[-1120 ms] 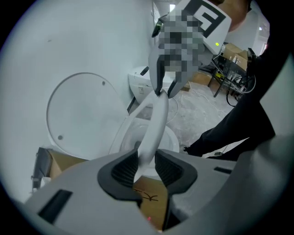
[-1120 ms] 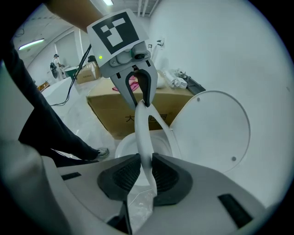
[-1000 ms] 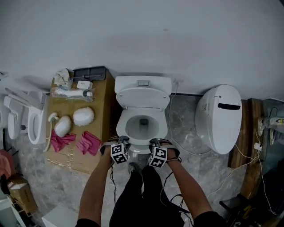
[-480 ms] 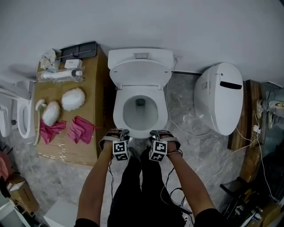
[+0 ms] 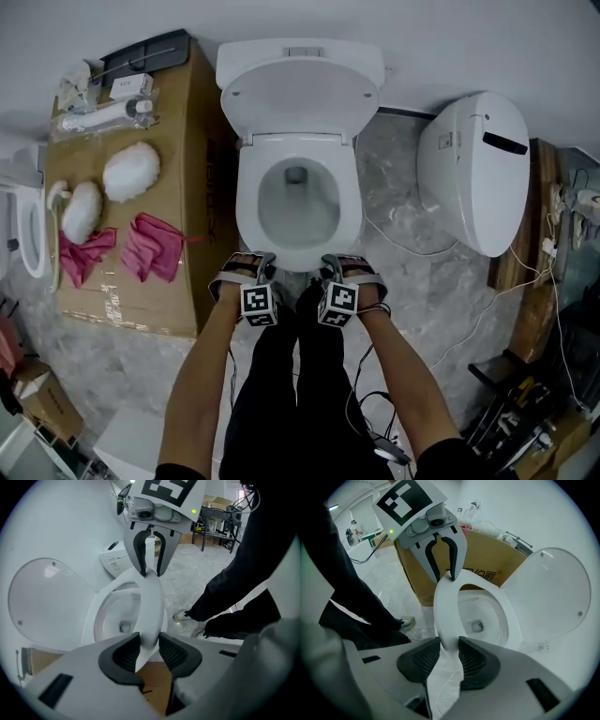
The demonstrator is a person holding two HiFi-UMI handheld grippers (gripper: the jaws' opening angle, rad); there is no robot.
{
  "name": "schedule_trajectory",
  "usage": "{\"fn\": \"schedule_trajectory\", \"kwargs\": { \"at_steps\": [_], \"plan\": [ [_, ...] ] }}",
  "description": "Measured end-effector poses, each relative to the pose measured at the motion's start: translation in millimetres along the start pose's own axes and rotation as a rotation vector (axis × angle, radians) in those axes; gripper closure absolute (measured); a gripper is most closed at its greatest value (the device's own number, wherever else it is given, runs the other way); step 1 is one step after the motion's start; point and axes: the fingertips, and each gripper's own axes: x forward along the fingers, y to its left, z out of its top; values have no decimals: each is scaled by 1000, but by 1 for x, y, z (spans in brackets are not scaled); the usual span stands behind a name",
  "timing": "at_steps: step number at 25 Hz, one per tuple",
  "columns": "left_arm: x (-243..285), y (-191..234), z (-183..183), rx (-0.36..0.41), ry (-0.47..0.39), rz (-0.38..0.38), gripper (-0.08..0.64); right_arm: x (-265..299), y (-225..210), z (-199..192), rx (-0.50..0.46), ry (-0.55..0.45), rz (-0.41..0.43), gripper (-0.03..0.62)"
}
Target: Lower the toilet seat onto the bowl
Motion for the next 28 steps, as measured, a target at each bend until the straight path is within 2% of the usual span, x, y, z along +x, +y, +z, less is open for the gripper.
{"fn": "schedule_trajectory", "kwargs": {
  "at_steps": [3,14,20,28],
  "plan": [
    [18,-14,-7,-2,6,4,429,20,14,-7,32,4,3,448],
    [85,-44,-24,0,49,43,425,91,38,-27,50,0,-12,440],
    [114,-56,-33,-12,36,7,426,124,46,-33,75,10,10,442],
    [131,-61,-41,-6,22,-18,422,135,43,-34,29,7,29,437]
  ]
}}
